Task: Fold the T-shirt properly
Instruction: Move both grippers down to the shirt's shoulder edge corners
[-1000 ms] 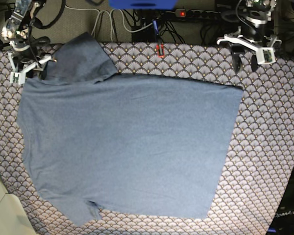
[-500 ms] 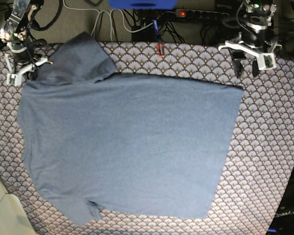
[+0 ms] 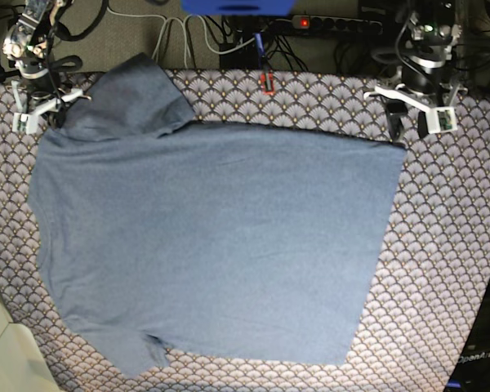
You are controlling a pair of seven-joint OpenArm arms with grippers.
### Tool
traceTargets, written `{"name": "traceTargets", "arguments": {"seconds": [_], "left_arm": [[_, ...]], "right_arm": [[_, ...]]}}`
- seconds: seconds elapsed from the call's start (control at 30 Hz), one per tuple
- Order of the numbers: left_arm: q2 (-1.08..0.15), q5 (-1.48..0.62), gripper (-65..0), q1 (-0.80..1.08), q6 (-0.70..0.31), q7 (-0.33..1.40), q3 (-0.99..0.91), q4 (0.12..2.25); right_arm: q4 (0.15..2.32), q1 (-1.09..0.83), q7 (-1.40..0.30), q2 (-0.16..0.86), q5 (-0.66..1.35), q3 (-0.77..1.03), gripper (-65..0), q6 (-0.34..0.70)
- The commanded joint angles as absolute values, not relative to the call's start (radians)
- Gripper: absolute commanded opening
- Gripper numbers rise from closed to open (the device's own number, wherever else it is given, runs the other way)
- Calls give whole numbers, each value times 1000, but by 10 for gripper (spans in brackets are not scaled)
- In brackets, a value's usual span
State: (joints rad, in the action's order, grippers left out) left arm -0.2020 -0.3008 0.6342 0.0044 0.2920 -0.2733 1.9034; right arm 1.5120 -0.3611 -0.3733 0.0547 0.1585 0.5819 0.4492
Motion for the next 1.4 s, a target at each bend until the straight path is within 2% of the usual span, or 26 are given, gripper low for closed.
{"name": "traceTargets", "arguments": {"seconds": [0.0, 0.2, 0.33, 0.47, 0.57, 0.97, 1.37], "left_arm": [[-208, -305, -343, 642, 4, 272, -278, 1920], [-208, -305, -343, 642, 2, 272, -278, 1920], [-208, -305, -343, 647, -1, 272, -278, 1922], [-208, -305, -343, 648, -1, 272, -278, 1925], [-208, -305, -343, 648, -1, 272, -278, 1925], [-208, -305, -343, 650, -1, 272, -278, 1928], [-208, -303, -343, 661, -1, 272, -278, 1929]], "right_arm": [[1501, -383, -484, 44, 122, 576, -633, 466], [1508, -383, -484, 28, 143, 576, -506, 475], [1509, -384, -519, 25, 168, 582, -458, 544], [1512, -381, -581, 27, 189, 582, -360, 549], [1546, -412, -587, 28, 254, 593, -317, 601], [1616, -555, -587, 21, 432, 599, -313, 604], [1620, -568, -639, -1, 433, 558, -314, 607]]}}
